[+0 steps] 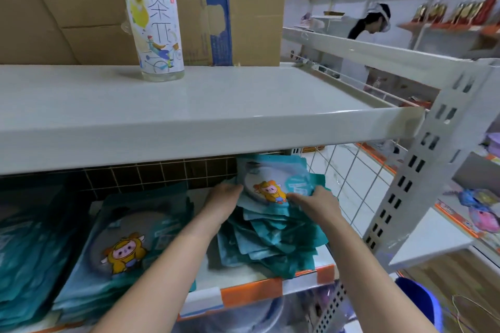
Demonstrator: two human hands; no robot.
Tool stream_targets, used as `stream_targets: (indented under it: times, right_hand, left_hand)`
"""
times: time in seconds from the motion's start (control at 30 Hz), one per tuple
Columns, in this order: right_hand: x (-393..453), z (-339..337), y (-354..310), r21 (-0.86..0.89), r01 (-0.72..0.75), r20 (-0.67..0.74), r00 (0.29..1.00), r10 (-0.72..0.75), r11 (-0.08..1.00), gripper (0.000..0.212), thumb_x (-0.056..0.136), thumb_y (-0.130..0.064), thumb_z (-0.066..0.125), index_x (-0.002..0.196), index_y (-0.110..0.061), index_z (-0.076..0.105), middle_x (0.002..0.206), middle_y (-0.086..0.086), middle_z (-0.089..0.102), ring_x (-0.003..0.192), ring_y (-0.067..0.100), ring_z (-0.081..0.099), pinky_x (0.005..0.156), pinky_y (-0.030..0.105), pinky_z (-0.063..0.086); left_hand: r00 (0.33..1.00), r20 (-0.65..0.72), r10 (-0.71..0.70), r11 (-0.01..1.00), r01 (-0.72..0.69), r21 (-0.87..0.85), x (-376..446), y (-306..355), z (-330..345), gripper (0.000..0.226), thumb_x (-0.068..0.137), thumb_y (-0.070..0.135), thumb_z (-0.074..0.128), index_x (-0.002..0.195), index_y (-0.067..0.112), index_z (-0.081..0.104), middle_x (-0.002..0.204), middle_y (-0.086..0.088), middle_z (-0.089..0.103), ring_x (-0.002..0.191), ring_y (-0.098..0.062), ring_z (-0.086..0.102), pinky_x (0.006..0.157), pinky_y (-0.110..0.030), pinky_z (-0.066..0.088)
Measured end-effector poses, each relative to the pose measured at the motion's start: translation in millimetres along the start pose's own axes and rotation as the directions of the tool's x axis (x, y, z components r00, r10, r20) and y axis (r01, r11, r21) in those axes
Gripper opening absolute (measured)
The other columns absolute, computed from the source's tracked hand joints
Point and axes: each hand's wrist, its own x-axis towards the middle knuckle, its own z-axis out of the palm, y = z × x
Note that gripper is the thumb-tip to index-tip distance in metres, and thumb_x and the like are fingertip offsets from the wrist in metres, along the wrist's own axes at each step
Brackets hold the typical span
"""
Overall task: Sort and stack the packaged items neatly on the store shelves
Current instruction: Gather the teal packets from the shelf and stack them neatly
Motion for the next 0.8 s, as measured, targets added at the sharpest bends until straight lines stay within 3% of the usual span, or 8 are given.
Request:
stream_targets:
  times: [0.1, 0.2, 0.27, 0.37, 0.43, 0.57, 0.67, 0.8]
  right_hand:
    - [-2.3, -10.3, -4.9, 0.246, -0.021, 0.150, 0.988, -0.017, 0.969, 0.025, 0.072, -0.031, 0.077, 0.076, -0.010, 0.064, 0.080, 0.011, 0.066, 0.069, 0.023, 0.060, 0.063, 0.031, 0.047]
    - [-4.6, -14.8, -5.5, 0.385, -0.102, 0.231, 0.973, 0.011, 0.917, 0.029, 0.073, -0.027, 0.078, 0.086, -0.004, 0.065, 0.081, 0.016, 0.066, 0.065, 0.024, 0.060, 0.060, 0.030, 0.049]
    - [-5.2, -16.9, -6.5, 0.431, -0.130, 0.225, 0.974, 0.033, 0.893, 0.032, 0.072, -0.024, 0.077, 0.090, -0.001, 0.065, 0.082, 0.018, 0.066, 0.066, 0.027, 0.061, 0.057, 0.031, 0.052]
    - [-8.4, -22.2, -10.6, 0.508, -0.101, 0.184, 0.983, 0.007, 0.855, 0.033, 0.070, -0.023, 0.075, 0.092, -0.003, 0.061, 0.087, 0.020, 0.068, 0.076, 0.033, 0.067, 0.065, 0.043, 0.057]
    - [-11.3, -25.4, -13.6, 0.533, -0.066, 0.176, 0.984, -0.034, 0.843, 0.032, 0.073, -0.024, 0.070, 0.097, -0.010, 0.054, 0.092, 0.017, 0.065, 0.080, 0.033, 0.066, 0.066, 0.040, 0.055]
    - [-16.8, -33.8, -25.4, 0.580, 0.024, 0.187, 0.969, -0.162, 0.815, 0.016, 0.082, -0.007, 0.057, 0.095, -0.015, 0.055, 0.095, 0.014, 0.065, 0.083, 0.033, 0.065, 0.072, 0.040, 0.053]
    - [-22.1, -39.9, -33.7, 0.619, 0.113, 0.154, 0.953, -0.262, 0.777, 0.022, 0.085, 0.000, 0.048, 0.098, -0.014, 0.060, 0.094, 0.010, 0.067, 0.084, 0.030, 0.065, 0.075, 0.044, 0.053]
    - [-30.0, -37.6, -37.9, 0.707, 0.161, 0.127, 0.929, -0.347, 0.689, 0.032, 0.082, 0.006, 0.048, 0.102, -0.017, 0.058, 0.096, 0.007, 0.068, 0.093, 0.032, 0.064, 0.084, 0.050, 0.053]
  left_hand:
    - [0.999, -0.002, -0.036, 0.999, 0.036, -0.014, -1.6, 0.6, 6.2, 0.019, 0.096, 0.030, 0.047, 0.091, 0.018, 0.061, 0.091, -0.011, 0.069, 0.079, -0.023, 0.065, 0.064, -0.028, 0.047]
    - [0.996, 0.018, -0.085, 0.996, 0.085, -0.018, -2.9, 0.3, 10.5, 0.019, 0.095, 0.029, 0.050, 0.101, 0.014, 0.059, 0.082, -0.007, 0.070, 0.051, -0.012, 0.062, 0.043, -0.019, 0.042]
    - [0.993, 0.039, -0.109, 0.994, 0.110, -0.013, -5.2, 2.0, 11.3, 0.024, 0.092, 0.033, 0.053, 0.104, 0.013, 0.060, 0.080, -0.005, 0.068, 0.048, -0.011, 0.056, 0.040, -0.018, 0.039]
    - [0.990, 0.021, -0.140, 0.989, 0.140, -0.052, -9.9, 5.2, 13.0, 0.023, 0.092, 0.040, 0.053, 0.098, 0.018, 0.057, 0.083, -0.003, 0.060, 0.068, -0.014, 0.054, 0.053, -0.023, 0.040]
    - [0.990, -0.031, -0.140, 0.986, 0.137, -0.095, -15.1, 7.2, 11.4, 0.021, 0.092, 0.039, 0.054, 0.092, 0.019, 0.056, 0.087, -0.002, 0.058, 0.075, -0.014, 0.052, 0.056, -0.025, 0.038]
    - [0.989, -0.096, -0.112, 0.982, 0.096, -0.164, -19.0, 8.4, 1.8, 0.054, 0.085, 0.041, 0.063, 0.125, 0.006, 0.050, 0.112, -0.009, 0.059, 0.095, -0.021, 0.058, 0.060, -0.026, 0.041]
    - [0.995, -0.092, -0.038, 0.965, 0.013, -0.260, -20.1, 16.7, -4.6, 0.049, 0.084, 0.036, 0.067, 0.122, 0.015, 0.046, 0.104, -0.001, 0.059, 0.087, -0.013, 0.059, 0.060, -0.024, 0.045]
    - [0.982, -0.155, 0.108, 0.924, -0.157, -0.348, -23.8, 27.5, -9.6, 0.038, 0.082, 0.022, 0.069, 0.116, 0.022, 0.052, 0.110, -0.003, 0.065, 0.100, -0.020, 0.063, 0.090, -0.042, 0.053]
